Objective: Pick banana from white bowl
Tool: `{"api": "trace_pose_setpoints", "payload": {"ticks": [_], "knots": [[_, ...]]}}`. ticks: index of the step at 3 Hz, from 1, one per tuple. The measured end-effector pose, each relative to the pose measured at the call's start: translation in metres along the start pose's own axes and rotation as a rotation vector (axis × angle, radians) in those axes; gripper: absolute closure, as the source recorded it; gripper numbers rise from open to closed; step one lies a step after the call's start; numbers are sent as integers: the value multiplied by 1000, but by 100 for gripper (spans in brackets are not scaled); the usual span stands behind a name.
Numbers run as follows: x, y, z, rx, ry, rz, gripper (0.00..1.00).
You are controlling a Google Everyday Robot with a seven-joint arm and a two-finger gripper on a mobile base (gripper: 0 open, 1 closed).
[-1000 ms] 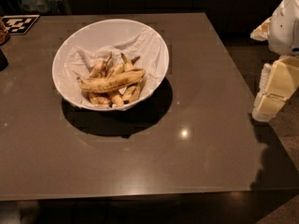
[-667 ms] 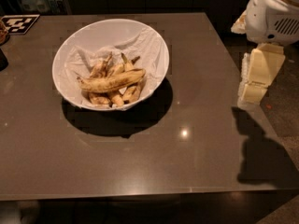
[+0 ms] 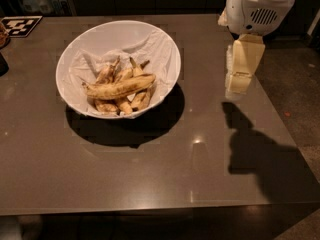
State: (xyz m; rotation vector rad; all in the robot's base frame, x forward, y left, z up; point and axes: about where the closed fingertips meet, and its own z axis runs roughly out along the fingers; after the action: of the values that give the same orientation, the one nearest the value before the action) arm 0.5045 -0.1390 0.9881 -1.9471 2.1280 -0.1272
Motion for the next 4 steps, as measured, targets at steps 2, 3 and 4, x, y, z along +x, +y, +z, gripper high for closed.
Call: {"api": "trace_pose_setpoints", "payload": {"ticks": [2, 3, 4], "knots": [[-53, -14, 1, -5, -48, -53, 0], [-109, -35, 10, -2, -39, -147, 0], [-129, -39, 10, 23, -70, -171, 0]]}}
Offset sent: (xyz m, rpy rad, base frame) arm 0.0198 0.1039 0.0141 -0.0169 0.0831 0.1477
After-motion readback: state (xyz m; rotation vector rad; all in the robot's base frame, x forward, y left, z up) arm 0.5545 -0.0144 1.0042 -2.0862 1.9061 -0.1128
